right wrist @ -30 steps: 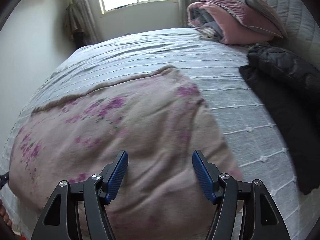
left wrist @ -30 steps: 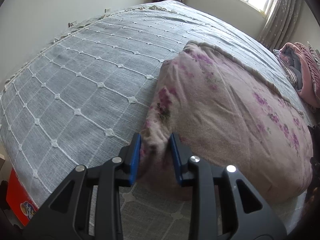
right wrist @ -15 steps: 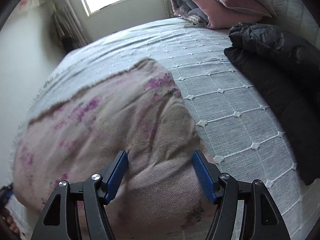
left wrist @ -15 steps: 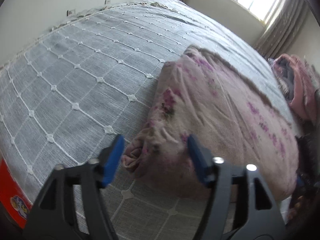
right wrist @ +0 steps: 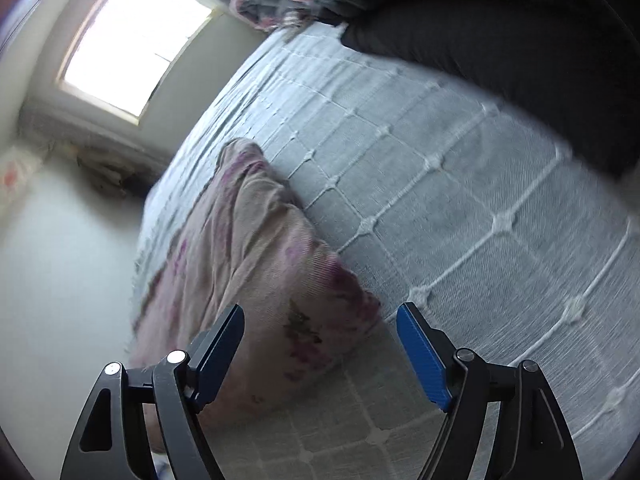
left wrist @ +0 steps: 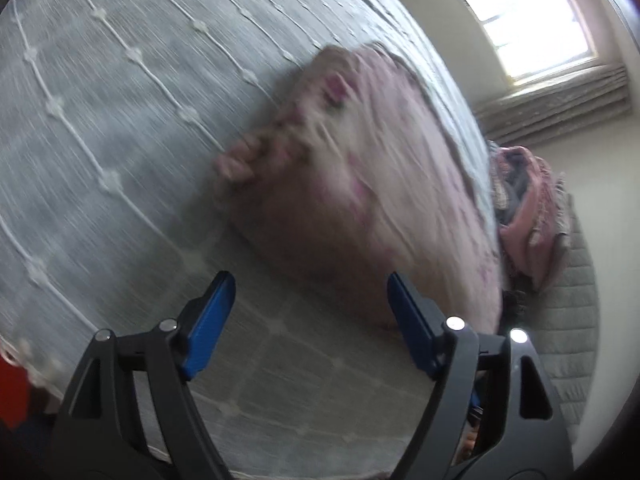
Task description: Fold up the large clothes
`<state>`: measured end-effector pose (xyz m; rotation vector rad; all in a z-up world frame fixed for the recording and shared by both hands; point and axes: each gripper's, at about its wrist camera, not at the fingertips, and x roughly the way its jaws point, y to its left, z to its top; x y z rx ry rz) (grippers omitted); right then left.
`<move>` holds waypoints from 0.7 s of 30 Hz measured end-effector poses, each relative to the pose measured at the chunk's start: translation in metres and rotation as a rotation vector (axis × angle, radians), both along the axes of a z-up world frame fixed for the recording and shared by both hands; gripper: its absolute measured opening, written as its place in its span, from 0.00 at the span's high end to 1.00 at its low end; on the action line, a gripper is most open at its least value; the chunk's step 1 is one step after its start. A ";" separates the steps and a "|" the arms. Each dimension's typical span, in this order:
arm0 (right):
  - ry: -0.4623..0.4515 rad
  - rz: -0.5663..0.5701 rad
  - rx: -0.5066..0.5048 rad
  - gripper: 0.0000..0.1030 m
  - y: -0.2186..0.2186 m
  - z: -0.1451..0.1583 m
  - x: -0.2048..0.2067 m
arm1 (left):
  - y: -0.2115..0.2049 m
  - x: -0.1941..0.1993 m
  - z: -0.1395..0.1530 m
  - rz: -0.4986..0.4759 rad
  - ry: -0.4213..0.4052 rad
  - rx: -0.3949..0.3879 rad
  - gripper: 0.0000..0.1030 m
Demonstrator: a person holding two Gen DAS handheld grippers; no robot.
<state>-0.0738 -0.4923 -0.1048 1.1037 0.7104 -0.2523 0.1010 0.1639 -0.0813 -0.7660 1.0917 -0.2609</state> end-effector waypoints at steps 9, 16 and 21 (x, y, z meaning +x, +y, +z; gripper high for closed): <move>-0.001 0.114 0.158 0.19 0.027 -0.028 0.036 | -0.017 0.022 -0.010 0.047 -0.006 -0.046 0.21; -0.027 0.059 0.216 0.17 0.028 -0.034 0.044 | -0.026 0.034 -0.006 0.084 -0.031 -0.049 0.13; -0.039 0.033 0.231 0.15 0.022 -0.036 0.048 | -0.041 0.051 -0.017 0.099 0.017 -0.019 0.01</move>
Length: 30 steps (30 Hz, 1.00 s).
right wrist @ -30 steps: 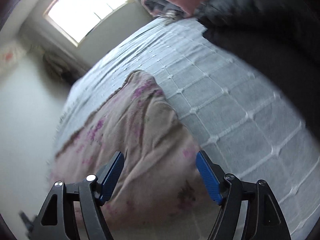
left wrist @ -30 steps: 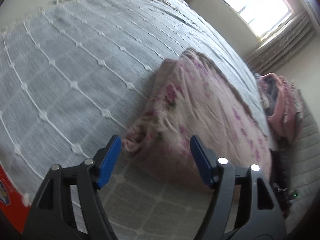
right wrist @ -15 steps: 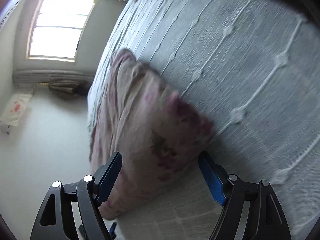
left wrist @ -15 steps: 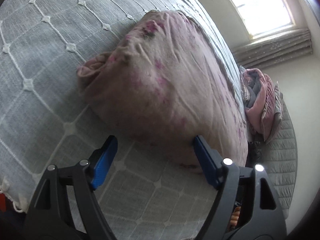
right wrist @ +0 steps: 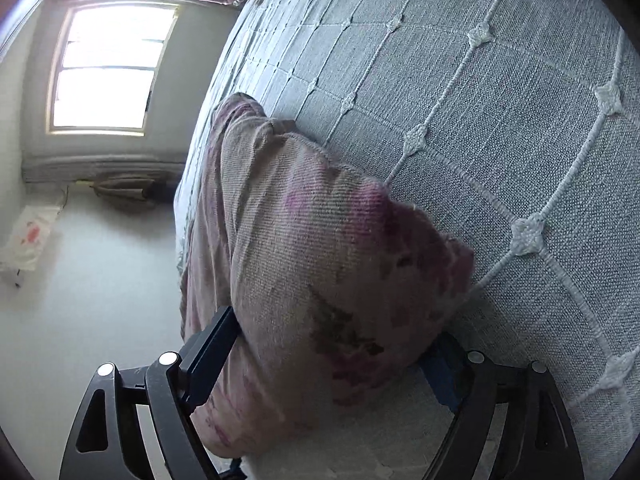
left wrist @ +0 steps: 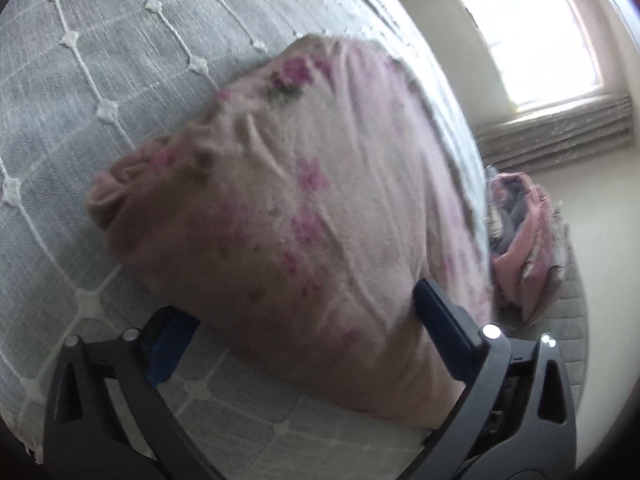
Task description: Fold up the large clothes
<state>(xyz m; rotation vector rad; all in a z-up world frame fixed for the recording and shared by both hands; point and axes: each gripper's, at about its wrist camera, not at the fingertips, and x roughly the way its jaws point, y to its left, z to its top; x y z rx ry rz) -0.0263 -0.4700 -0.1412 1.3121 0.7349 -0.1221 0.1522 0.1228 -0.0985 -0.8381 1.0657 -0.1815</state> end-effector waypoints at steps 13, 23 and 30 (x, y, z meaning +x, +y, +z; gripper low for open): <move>0.037 -0.004 -0.229 0.00 0.028 0.015 0.046 | 0.002 0.000 -0.002 0.173 0.013 -0.056 0.01; 0.063 -0.066 -0.294 0.00 0.035 0.018 0.053 | -0.014 0.011 0.002 0.204 -0.012 -0.007 0.01; 0.070 -0.069 -0.305 0.01 0.037 0.020 0.053 | -0.020 0.013 0.007 0.223 -0.018 0.010 0.01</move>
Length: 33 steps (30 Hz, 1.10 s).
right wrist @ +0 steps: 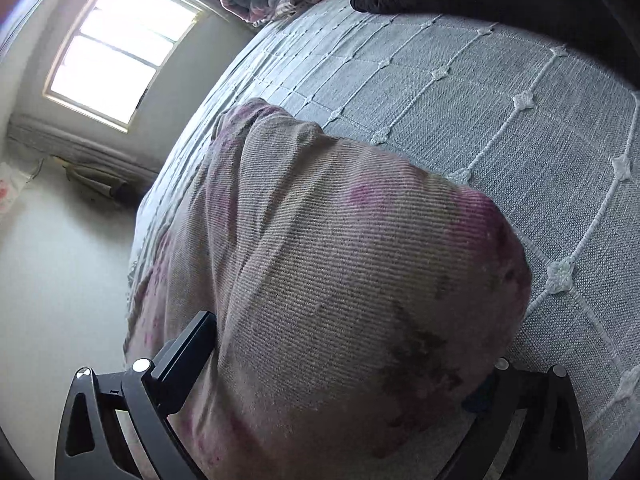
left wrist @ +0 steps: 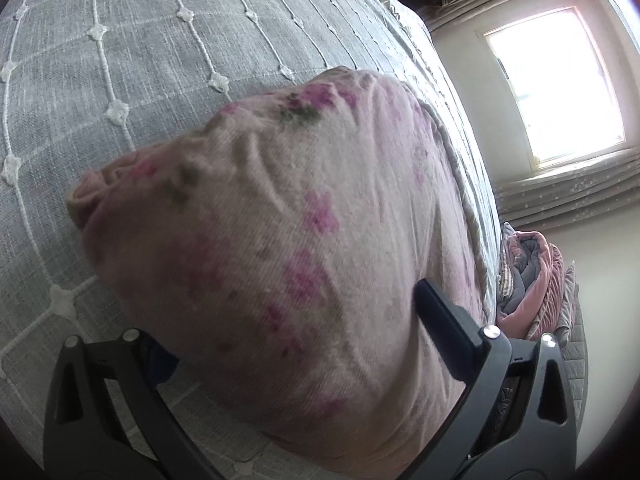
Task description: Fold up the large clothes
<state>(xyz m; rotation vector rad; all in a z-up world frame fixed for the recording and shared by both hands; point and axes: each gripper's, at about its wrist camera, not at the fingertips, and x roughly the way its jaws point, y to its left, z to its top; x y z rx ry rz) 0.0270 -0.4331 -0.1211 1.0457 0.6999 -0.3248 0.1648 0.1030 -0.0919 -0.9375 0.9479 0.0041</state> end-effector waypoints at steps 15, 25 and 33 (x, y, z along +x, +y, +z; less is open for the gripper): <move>0.015 -0.001 -0.020 0.09 -0.006 0.003 -0.011 | -0.013 0.010 0.012 -0.011 -0.035 0.082 0.05; -0.002 0.038 -0.089 0.39 -0.001 0.020 -0.014 | -0.006 -0.002 0.022 0.037 -0.070 0.091 0.38; -0.004 0.049 -0.124 0.45 0.004 0.027 -0.017 | -0.007 0.011 0.012 0.041 -0.033 0.034 0.24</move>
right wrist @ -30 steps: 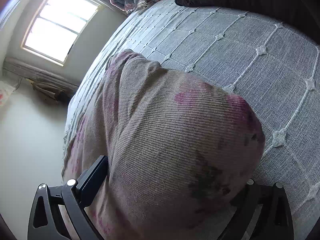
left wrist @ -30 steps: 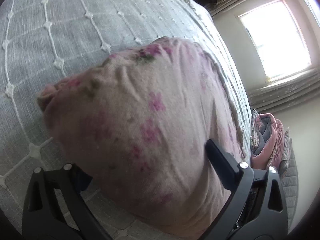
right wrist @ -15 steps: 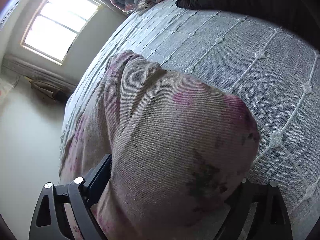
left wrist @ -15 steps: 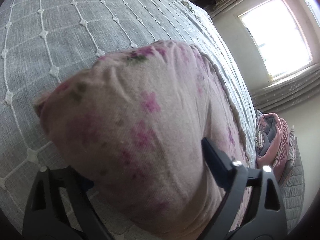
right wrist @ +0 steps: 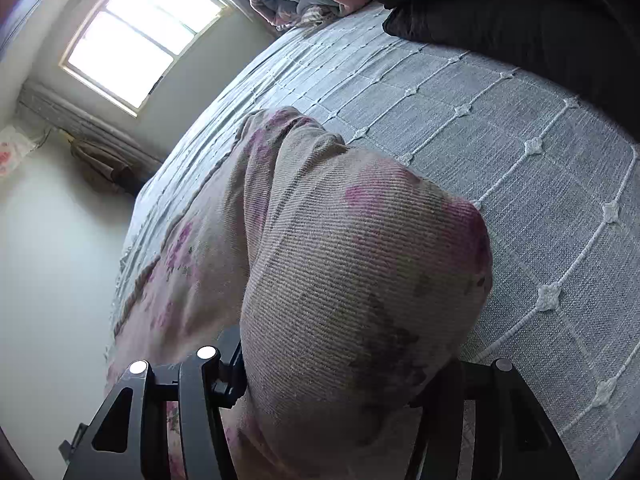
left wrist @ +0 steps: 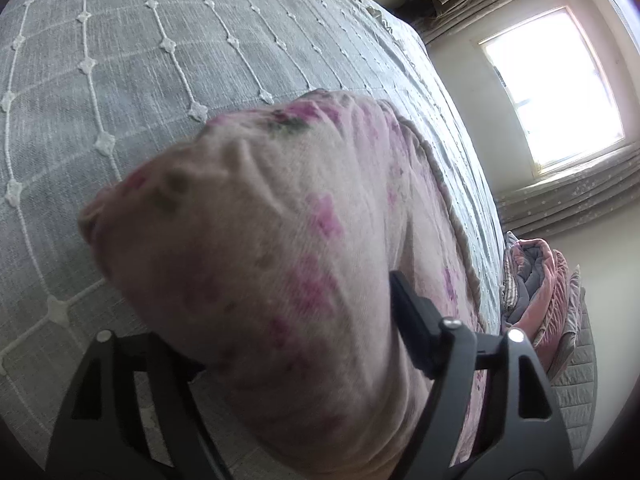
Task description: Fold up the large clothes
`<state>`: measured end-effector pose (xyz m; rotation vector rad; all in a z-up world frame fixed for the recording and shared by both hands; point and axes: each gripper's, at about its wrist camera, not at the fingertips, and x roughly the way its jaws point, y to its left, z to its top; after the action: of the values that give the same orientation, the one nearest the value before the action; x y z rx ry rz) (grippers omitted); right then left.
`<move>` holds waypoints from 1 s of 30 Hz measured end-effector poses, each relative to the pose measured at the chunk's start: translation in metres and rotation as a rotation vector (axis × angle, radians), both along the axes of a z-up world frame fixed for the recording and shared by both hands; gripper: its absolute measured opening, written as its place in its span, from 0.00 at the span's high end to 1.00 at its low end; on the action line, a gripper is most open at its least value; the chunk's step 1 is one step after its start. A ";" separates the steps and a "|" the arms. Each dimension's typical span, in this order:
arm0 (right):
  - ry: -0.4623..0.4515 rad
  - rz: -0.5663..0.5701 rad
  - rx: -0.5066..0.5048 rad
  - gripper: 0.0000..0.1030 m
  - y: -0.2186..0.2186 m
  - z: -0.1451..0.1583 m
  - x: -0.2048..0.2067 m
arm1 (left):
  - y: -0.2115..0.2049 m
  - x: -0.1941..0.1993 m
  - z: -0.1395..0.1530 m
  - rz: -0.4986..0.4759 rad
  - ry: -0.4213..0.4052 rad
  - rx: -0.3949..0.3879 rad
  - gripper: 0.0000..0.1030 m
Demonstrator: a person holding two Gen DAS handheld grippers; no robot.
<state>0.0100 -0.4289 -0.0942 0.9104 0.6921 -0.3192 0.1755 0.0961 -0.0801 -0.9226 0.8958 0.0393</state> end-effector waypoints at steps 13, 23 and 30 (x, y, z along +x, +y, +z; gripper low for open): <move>-0.007 0.016 -0.135 0.62 0.018 0.014 0.000 | -0.005 -0.008 0.019 0.035 -0.059 0.064 0.65; -0.017 -0.002 -0.378 0.67 0.056 0.047 -0.006 | -0.008 -0.013 0.062 -0.048 -0.235 0.236 0.72; -0.013 -0.002 -0.457 0.68 0.070 0.056 -0.007 | -0.010 -0.007 0.071 -0.088 -0.262 0.280 0.73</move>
<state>0.0026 -0.3589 -0.0383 0.4780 0.5731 -0.4508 0.1683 0.0862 -0.0094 -0.6096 0.6659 -0.0306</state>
